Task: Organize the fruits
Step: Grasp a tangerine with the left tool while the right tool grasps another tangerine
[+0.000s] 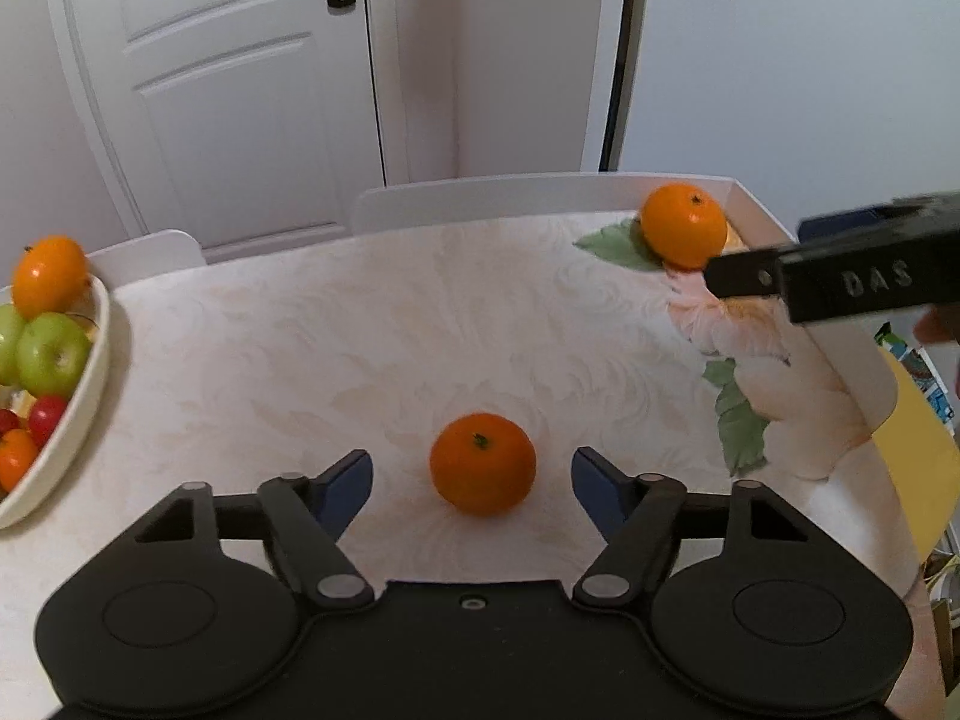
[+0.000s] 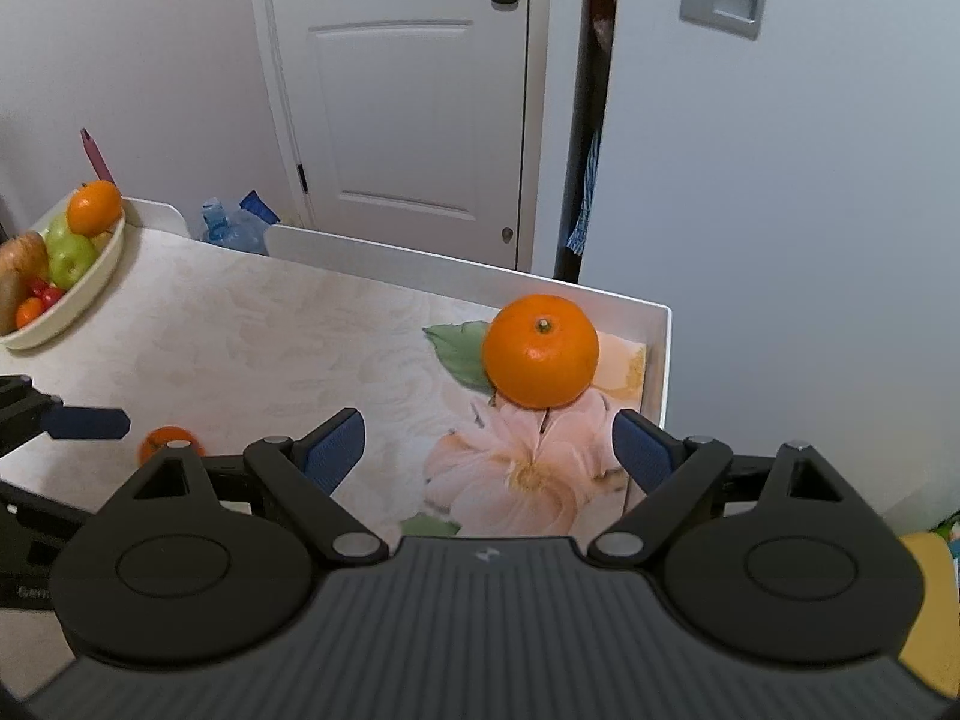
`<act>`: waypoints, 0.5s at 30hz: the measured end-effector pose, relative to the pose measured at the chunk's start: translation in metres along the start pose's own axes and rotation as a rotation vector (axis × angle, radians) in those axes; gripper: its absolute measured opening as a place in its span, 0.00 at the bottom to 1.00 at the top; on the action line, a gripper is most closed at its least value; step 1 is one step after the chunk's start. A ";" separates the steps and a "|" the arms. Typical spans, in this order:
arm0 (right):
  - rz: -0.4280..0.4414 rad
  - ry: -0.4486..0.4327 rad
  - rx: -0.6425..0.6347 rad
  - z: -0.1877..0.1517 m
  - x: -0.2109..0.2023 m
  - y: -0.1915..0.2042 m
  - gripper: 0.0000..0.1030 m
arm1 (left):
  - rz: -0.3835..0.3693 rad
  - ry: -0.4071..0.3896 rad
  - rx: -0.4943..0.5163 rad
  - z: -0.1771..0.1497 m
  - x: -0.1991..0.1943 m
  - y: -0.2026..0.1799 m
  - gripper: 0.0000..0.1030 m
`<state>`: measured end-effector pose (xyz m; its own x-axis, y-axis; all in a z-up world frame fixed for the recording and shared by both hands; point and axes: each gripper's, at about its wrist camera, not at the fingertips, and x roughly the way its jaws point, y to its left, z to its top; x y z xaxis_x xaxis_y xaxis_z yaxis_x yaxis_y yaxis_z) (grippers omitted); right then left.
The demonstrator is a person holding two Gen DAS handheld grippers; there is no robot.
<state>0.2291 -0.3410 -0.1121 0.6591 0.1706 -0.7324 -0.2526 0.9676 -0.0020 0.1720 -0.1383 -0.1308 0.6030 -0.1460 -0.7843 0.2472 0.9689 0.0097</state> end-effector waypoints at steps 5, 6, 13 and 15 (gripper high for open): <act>-0.009 0.004 -0.027 0.005 0.019 -0.002 0.99 | 0.009 0.013 -0.007 -0.001 0.009 -0.001 0.64; -0.013 0.004 -0.034 0.005 0.022 -0.002 0.99 | 0.010 0.007 -0.008 0.000 0.010 -0.001 0.64; -0.024 0.005 -0.040 0.008 0.038 -0.005 0.95 | 0.000 -0.011 0.008 0.002 0.011 -0.003 0.43; -0.028 0.007 -0.040 0.009 0.042 -0.006 0.93 | 0.008 -0.015 0.025 0.001 0.011 -0.006 0.42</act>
<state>0.2647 -0.3383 -0.1364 0.6616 0.1423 -0.7362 -0.2624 0.9637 -0.0496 0.1778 -0.1457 -0.1388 0.6162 -0.1413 -0.7748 0.2609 0.9649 0.0315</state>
